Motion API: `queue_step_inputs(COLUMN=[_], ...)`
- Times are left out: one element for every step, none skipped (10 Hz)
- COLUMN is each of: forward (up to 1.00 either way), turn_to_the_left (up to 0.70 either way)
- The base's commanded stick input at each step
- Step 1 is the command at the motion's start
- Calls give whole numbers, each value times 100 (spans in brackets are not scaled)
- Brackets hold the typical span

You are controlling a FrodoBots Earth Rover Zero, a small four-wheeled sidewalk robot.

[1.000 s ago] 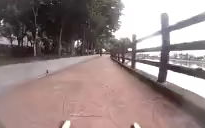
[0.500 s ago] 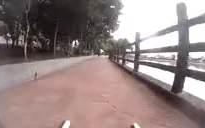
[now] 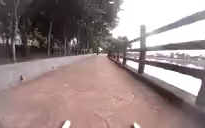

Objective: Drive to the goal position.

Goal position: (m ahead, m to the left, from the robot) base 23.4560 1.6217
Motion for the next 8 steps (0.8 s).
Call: queue_step_inputs(forward=[100, 100, 100, 100, 100, 100, 100, 100], turn_to_the_left=[0, 0, 0, 0, 0, 0, 0, 0])
